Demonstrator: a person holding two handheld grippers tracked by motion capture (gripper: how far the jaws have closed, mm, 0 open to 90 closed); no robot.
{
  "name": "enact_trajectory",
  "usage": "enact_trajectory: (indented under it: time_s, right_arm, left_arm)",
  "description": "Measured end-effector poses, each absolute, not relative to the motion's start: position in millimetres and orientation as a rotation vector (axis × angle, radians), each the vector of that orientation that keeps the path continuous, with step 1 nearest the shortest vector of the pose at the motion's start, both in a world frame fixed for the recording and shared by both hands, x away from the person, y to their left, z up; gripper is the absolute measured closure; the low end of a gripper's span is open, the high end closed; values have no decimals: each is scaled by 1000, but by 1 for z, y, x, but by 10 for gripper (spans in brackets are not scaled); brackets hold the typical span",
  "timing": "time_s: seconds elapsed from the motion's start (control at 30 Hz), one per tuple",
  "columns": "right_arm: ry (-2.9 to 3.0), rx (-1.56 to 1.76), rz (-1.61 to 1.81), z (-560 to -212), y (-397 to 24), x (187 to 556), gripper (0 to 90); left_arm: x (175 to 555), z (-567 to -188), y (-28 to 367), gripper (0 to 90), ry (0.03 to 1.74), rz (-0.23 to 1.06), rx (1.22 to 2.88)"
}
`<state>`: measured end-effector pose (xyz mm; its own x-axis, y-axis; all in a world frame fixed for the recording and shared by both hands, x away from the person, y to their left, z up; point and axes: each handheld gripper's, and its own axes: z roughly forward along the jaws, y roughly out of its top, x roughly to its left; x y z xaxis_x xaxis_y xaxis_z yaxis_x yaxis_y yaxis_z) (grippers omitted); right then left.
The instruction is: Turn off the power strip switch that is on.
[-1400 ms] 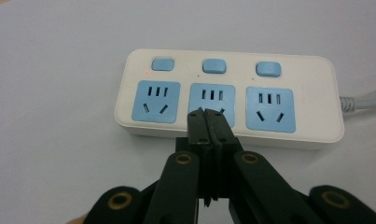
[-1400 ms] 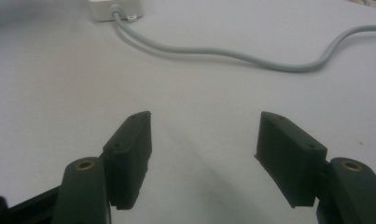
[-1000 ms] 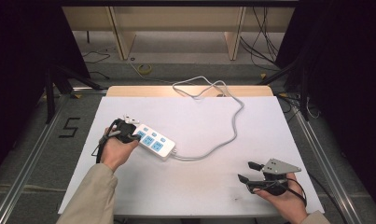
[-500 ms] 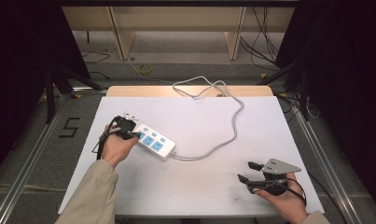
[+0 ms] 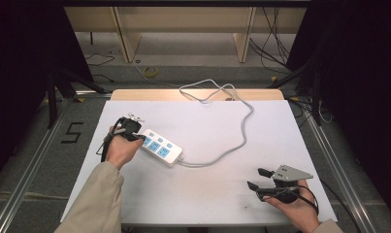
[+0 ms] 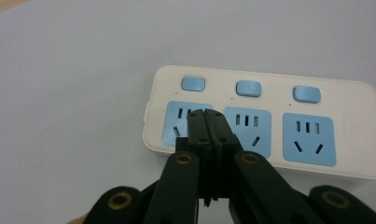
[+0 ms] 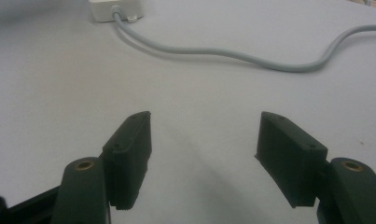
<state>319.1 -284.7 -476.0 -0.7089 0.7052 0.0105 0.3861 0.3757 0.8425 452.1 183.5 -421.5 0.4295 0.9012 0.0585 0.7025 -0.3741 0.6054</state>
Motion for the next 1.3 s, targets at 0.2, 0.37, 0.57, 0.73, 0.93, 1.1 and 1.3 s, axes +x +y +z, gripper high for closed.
enact_trajectory:
  time_s: [0.2,0.37,0.57,0.73,0.93,1.1,1.3]
  right_arm:
    - [2289,949,1260,-476,-285,319,362]
    - [2291,952,1259,-476,-285,319,362]
    - [2290,953,1259,-476,-285,319,362]
    - [2289,954,1258,-476,-285,319,362]
    - [2288,955,1256,-476,-285,319,362]
    - [2288,955,1256,-476,-285,319,362]
    - [2288,956,1256,-476,-285,319,362]
  left_arm:
    - [458,-422,184,896,1359,531,2194]
    - [462,-423,185,896,1371,526,2192]
    - [468,-425,185,896,1388,523,2199]
    - [473,-423,185,896,1385,534,2207]
    - [478,-423,183,896,1381,548,2226]
    - [481,-424,182,896,1377,560,2247]
    - [485,-424,181,895,1371,565,2266]
